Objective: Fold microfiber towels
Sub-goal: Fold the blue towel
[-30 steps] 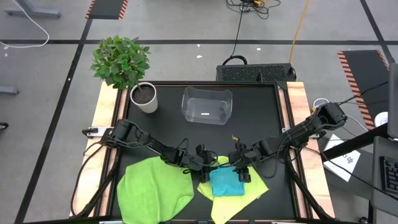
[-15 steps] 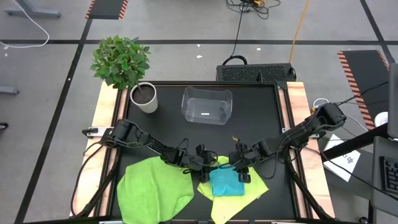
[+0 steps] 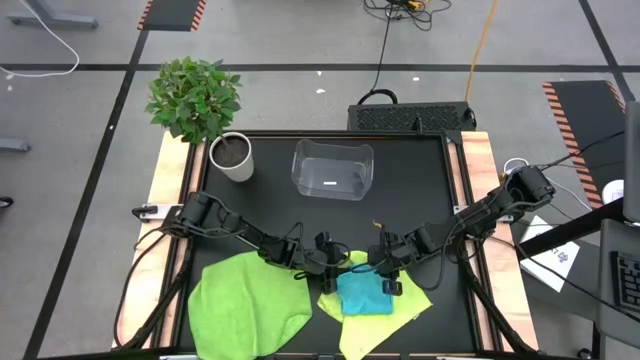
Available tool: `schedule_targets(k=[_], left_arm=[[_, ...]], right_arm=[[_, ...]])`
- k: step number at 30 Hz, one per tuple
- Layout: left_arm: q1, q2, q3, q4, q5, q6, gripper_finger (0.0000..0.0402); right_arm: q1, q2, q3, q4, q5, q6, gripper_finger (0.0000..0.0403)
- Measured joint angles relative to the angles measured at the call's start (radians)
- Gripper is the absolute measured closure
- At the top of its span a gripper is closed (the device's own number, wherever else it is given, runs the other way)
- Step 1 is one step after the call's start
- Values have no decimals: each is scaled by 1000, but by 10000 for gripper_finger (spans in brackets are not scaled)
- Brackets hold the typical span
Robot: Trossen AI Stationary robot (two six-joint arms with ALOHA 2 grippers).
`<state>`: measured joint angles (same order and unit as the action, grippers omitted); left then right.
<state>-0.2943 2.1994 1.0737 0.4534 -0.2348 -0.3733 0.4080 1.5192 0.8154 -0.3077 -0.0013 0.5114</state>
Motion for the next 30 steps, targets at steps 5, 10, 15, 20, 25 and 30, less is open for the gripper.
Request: schedule_targets(k=[5,10,15,20,25,30], left_arm=[[0,0,0,0,0,0,229],[0,0,0,0,-1,0,229],[0,0,0,0,-1,0,229],[0,0,0,0,-1,0,229],[0,0,0,-1,-10,7,229],[1,0,0,1,-20,8,229]], right_arm=[[0,0,0,0,-5,1,398],[0,0,0,-4,-30,17,400],[0,0,0,-18,-53,40,401],[0,-8,0,-26,-56,60,402],[16,-34,0,-17,-100,97,402],[52,-41,0,-33,-107,155,402]])
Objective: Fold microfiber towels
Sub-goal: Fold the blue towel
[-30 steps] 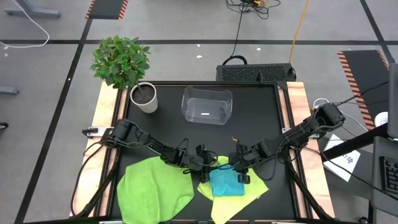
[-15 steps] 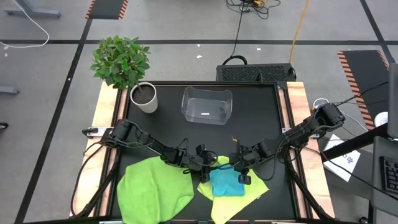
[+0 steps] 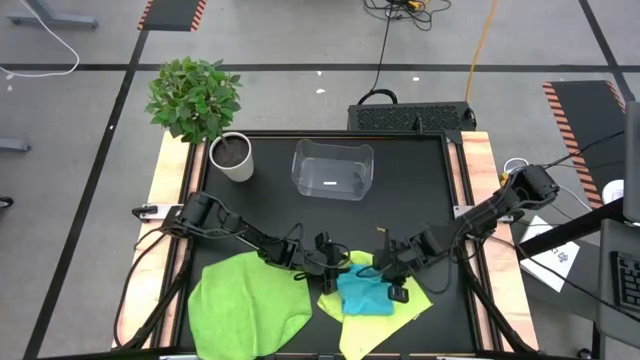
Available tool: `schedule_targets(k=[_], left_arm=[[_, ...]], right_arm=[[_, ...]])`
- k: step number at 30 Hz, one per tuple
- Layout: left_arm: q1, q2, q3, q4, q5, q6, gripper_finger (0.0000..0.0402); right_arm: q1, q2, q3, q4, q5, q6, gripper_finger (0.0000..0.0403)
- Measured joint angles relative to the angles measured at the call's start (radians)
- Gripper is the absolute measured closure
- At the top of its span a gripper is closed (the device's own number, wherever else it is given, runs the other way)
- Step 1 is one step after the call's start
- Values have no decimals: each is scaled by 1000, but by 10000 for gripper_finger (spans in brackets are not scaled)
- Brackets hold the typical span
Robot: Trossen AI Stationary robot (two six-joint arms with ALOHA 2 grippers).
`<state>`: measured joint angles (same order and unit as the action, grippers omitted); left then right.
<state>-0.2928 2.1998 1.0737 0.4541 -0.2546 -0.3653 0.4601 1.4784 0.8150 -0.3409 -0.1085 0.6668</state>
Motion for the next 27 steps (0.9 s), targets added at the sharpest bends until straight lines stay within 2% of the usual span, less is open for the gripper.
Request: schedule_targets(k=[19,23,27], left_arm=[[0,0,0,0,-2,-1,229],[0,0,0,0,-3,-1,229],[0,0,0,1,-7,2,229]], right_arm=[[29,0,0,-143,29,116,403],[44,-23,0,-156,32,137,403],[64,-81,0,-157,92,140,403]])
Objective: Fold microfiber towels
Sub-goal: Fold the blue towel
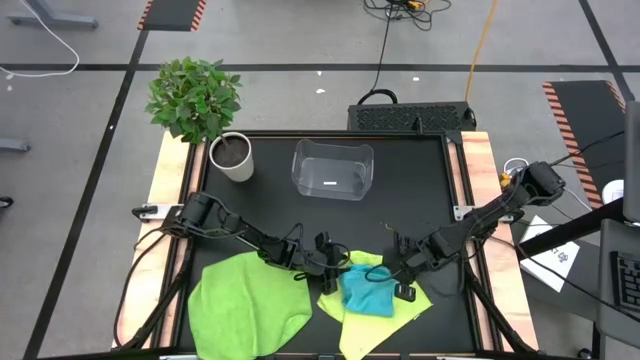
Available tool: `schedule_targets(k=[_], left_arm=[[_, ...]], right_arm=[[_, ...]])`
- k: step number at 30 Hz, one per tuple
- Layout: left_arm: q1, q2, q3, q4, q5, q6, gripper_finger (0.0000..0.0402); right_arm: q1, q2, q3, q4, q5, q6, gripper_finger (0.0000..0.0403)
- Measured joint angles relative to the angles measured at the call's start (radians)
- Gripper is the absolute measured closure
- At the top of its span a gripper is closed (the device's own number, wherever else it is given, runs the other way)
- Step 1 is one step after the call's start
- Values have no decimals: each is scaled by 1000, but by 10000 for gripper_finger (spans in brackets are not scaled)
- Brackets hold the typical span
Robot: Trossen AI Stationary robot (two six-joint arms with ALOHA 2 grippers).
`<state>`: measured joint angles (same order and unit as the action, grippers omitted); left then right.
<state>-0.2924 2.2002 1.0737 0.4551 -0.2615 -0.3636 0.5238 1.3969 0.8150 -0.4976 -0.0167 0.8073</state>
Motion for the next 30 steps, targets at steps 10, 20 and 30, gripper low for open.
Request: schedule_targets(k=[10,20,30], left_arm=[[0,8,-5,134,-49,200,229],[-10,-21,-7,196,-103,507,229],[-29,-213,-3,-32,-84,506,229]], right_arm=[[33,-87,1,0,69,-11,403],[34,-73,1,-1,68,-22,403],[34,-73,-42,22,68,-3,403]])
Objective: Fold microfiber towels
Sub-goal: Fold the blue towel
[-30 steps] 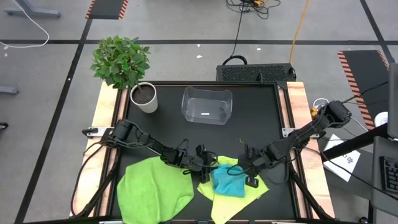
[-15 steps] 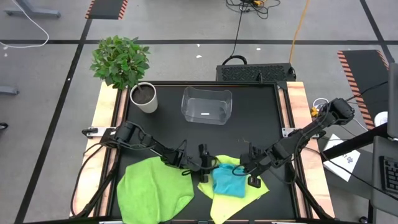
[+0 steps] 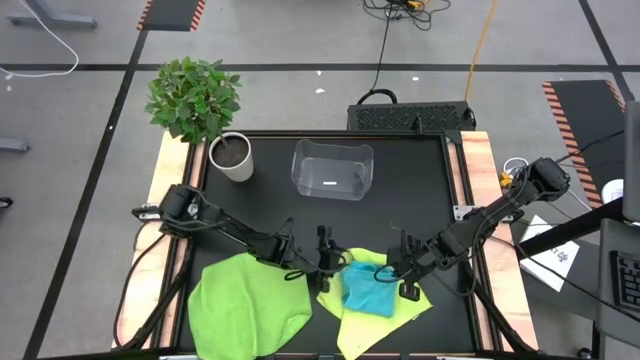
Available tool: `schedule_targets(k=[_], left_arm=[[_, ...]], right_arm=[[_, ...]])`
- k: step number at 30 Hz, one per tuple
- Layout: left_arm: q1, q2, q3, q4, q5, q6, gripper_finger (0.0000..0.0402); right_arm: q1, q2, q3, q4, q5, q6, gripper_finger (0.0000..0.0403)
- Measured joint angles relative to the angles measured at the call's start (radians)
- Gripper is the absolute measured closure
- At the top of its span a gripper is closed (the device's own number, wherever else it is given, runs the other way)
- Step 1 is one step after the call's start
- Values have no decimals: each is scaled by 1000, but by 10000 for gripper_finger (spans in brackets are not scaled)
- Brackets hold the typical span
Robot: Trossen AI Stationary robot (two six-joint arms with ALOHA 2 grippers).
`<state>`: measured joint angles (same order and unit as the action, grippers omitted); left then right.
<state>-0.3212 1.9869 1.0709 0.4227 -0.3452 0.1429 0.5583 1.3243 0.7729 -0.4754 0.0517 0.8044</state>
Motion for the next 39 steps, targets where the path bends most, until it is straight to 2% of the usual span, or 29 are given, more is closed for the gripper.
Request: schedule_targets(k=[4,6,10,15,22,25,30,33,36,39], left_arm=[[-33,-10,-1,-127,162,-52,229],[-60,-3,-1,-131,197,-56,229],[-105,0,-1,-62,136,-27,229],[-104,-2,0,-9,112,-9,229],[-83,-2,0,-60,122,-2,229],[-83,3,0,-55,169,22,229],[-74,61,0,43,181,35,229],[-62,85,0,146,102,41,230],[-53,86,2,217,89,76,255],[-46,87,2,232,157,85,316]], right_arm=[[0,0,-35,10,0,19,403],[0,-1,-51,38,0,17,403],[0,0,-60,95,0,-6,401],[0,0,-60,156,-1,-29,400],[0,-1,-60,159,-3,-31,399],[0,-2,-60,160,-3,-31,399],[0,-13,-60,164,-3,-31,399],[0,-19,-60,166,-3,-31,399],[0,-19,-60,165,-4,-27,399],[0,-19,-60,164,-4,-25,399]])
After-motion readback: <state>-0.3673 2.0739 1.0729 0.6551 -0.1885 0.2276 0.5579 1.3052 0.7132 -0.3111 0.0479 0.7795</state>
